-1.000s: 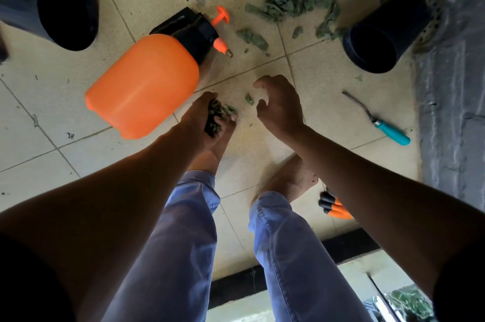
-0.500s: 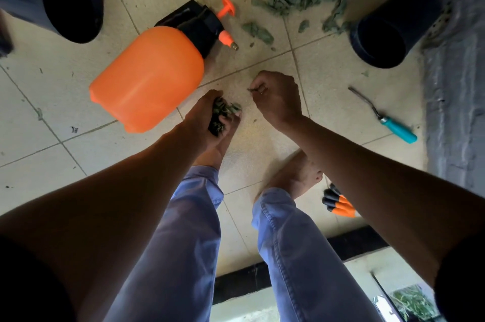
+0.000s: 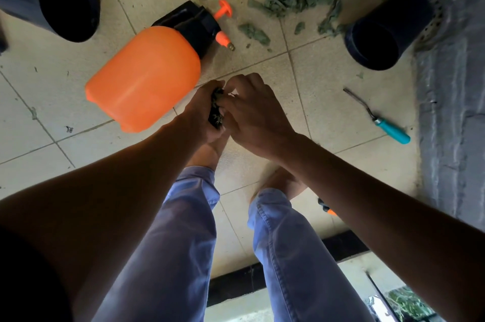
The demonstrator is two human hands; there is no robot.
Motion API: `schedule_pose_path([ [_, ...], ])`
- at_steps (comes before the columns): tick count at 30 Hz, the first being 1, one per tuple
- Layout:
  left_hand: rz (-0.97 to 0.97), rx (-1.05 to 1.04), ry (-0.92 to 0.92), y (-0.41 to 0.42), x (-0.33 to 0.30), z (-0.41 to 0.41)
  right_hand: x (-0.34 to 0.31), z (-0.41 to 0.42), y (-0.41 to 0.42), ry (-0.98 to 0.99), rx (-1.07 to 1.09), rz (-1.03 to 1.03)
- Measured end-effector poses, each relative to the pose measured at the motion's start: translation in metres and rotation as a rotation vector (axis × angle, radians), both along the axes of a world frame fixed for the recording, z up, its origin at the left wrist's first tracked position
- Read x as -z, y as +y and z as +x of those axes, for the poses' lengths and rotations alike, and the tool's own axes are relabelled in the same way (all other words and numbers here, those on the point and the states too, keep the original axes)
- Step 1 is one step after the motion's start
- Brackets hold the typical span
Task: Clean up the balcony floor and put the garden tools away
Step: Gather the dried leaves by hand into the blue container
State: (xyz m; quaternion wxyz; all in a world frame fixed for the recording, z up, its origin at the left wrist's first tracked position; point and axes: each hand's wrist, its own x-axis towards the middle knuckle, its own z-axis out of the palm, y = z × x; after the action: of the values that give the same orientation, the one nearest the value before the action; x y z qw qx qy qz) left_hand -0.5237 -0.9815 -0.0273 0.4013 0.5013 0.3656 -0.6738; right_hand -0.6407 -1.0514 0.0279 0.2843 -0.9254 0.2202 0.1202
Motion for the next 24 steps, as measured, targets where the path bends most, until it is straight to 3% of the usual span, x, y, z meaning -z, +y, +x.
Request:
schedule_pose_path([
  [3, -0.013, -0.018, 0.042, -0.003, -0.005, 0.004, -0.001, 0.005, -0.008, 0.009, 0.005, 0.053],
  [6, -0.032, -0.112, 0.125, -0.005, -0.003, 0.007, 0.0, 0.012, -0.031, -0.029, 0.164, 0.163],
  [13, 0.0, -0.161, 0.158, -0.008, 0.007, 0.005, 0.047, 0.024, -0.094, 0.14, 0.167, -0.203],
  [19, 0.006, -0.19, 0.168, -0.01, 0.012, 0.003, 0.076, 0.052, -0.107, 0.225, -0.026, -0.276],
  [24, 0.005, -0.203, 0.189, -0.009, 0.012, -0.001, 0.086, 0.041, -0.1, 0.137, 0.011, -0.253],
])
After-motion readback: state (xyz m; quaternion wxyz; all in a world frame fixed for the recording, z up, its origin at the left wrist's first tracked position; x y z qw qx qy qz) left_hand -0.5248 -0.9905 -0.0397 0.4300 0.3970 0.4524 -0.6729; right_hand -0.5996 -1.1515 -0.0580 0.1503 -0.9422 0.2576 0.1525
